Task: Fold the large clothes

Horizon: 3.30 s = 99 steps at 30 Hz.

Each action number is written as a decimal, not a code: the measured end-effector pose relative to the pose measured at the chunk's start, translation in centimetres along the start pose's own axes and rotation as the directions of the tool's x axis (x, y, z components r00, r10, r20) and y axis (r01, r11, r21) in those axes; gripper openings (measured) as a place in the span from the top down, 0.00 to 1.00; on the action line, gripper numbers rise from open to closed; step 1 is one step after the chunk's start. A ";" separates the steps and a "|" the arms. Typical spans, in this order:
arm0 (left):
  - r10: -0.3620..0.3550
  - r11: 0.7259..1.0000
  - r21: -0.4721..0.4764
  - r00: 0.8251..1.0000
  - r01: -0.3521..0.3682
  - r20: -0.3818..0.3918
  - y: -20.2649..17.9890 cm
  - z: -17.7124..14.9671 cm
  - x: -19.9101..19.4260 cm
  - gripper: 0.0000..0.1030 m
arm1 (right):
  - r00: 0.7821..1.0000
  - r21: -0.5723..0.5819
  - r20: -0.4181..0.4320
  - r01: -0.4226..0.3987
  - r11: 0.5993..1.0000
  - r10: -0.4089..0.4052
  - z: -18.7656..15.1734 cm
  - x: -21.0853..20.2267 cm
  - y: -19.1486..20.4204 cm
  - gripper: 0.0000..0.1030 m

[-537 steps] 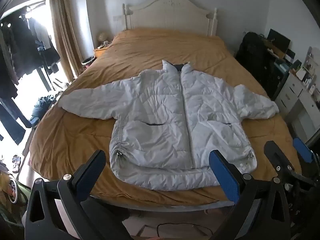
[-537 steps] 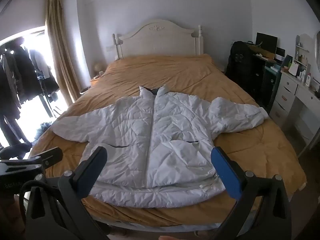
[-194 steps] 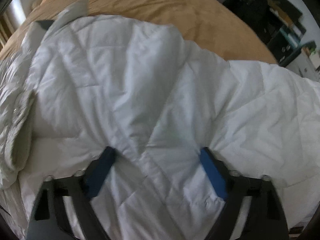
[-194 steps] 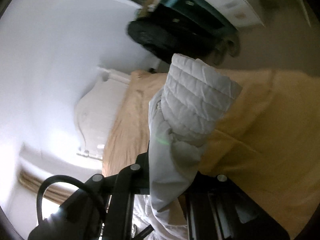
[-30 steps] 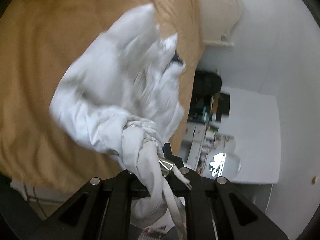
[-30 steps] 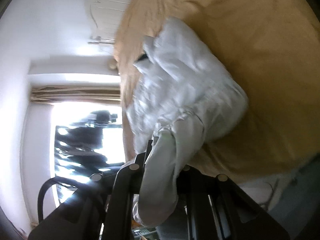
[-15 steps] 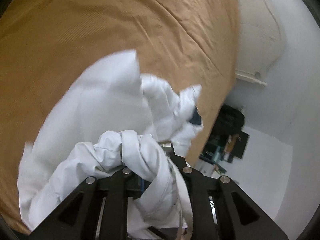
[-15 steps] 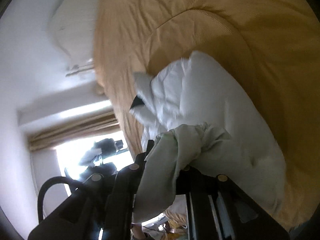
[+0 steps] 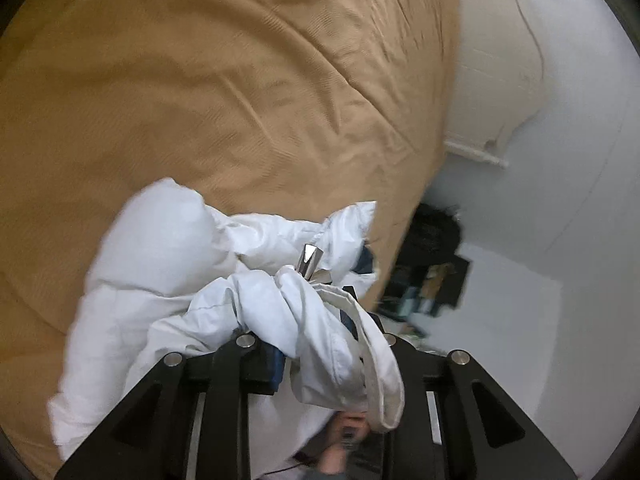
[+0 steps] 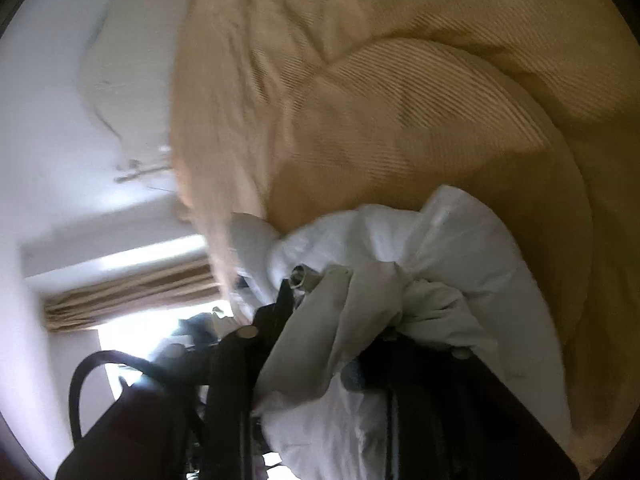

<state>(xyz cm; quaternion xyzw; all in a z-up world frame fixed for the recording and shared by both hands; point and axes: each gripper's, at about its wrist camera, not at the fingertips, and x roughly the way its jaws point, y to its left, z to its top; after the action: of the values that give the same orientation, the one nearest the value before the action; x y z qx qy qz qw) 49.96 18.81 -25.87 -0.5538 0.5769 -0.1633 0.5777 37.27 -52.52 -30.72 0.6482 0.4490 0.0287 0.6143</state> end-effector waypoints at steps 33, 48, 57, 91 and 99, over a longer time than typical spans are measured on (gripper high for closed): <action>0.074 0.845 0.474 0.933 -0.246 0.352 -14.1 -9.6 -12.7 0.23 | 0.831 -0.580 0.317 0.552 0.599 -0.458 -8.7 6.4 8.2 0.94; 0.390 0.443 0.561 0.713 -0.700 0.582 -4.4 -23.8 10.4 0.39 | 0.783 -0.727 0.589 0.622 0.291 -0.201 -23.7 0.3 7.5 0.92; 0.470 0.379 0.547 0.664 -0.747 0.581 -2.0 -22.0 10.4 0.49 | 0.730 -0.720 0.589 0.669 0.185 -0.346 -20.4 6.0 0.3 0.97; 0.477 0.216 0.432 0.481 -0.876 0.735 -0.1 -16.6 7.9 0.53 | 0.752 -0.711 0.576 0.654 0.259 -0.320 -15.4 6.3 1.5 0.74; 0.465 0.351 0.474 0.590 -0.808 0.661 1.8 -14.6 7.3 0.53 | 0.822 -0.726 0.480 0.568 0.387 -0.307 -13.4 5.5 -0.2 0.79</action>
<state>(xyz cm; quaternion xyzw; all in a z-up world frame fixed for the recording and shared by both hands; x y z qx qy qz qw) 38.89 6.74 -26.83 -0.0095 0.4916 -0.0149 0.8706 32.55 -38.86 -30.49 0.1187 0.4449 -0.0091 0.8876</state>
